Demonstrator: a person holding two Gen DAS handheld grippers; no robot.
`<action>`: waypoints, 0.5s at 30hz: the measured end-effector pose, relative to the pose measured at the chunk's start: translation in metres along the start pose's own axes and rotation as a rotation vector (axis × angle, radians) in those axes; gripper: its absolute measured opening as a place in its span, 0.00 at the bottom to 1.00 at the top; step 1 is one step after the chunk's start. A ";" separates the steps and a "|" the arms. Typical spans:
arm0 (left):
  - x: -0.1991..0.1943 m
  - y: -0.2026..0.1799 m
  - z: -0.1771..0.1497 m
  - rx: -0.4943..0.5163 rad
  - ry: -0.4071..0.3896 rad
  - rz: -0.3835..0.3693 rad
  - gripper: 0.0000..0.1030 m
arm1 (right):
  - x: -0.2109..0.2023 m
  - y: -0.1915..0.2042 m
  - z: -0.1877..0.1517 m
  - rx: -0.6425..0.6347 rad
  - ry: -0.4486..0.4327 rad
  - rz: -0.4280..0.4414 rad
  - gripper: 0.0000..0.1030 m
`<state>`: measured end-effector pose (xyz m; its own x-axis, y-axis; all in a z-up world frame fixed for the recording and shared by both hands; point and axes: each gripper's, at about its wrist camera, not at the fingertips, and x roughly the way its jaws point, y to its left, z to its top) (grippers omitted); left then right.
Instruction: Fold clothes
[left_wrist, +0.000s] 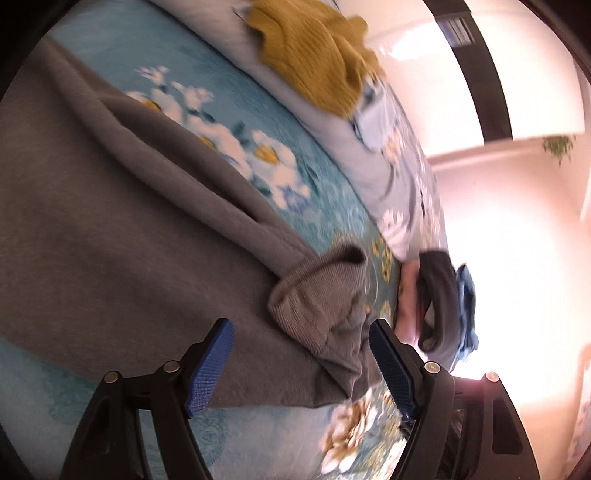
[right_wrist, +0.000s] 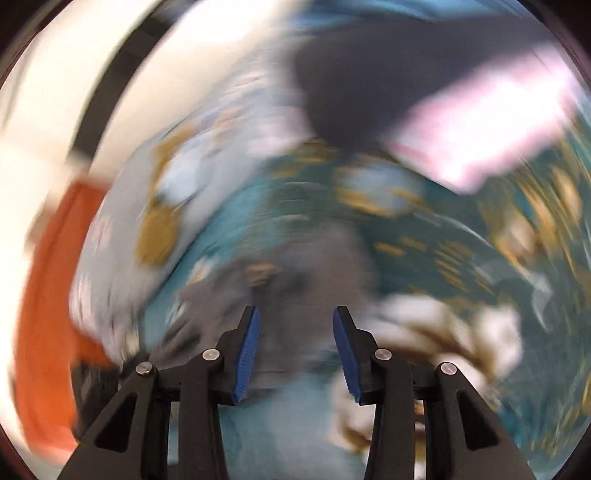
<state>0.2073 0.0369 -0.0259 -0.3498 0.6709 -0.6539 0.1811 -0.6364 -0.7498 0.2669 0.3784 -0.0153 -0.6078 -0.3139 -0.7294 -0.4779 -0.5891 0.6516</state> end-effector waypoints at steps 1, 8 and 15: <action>0.000 0.000 0.000 0.004 0.005 0.005 0.77 | 0.003 -0.011 -0.001 0.049 0.006 0.011 0.41; -0.010 0.029 0.001 -0.153 -0.052 0.019 0.77 | 0.037 -0.031 -0.003 0.224 0.031 0.041 0.41; -0.017 0.047 0.001 -0.252 -0.093 0.015 0.77 | 0.045 -0.011 0.005 0.200 0.002 0.015 0.08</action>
<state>0.2211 -0.0049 -0.0501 -0.4261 0.6168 -0.6618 0.4063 -0.5231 -0.7491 0.2415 0.3746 -0.0542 -0.6150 -0.3231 -0.7193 -0.5851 -0.4244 0.6910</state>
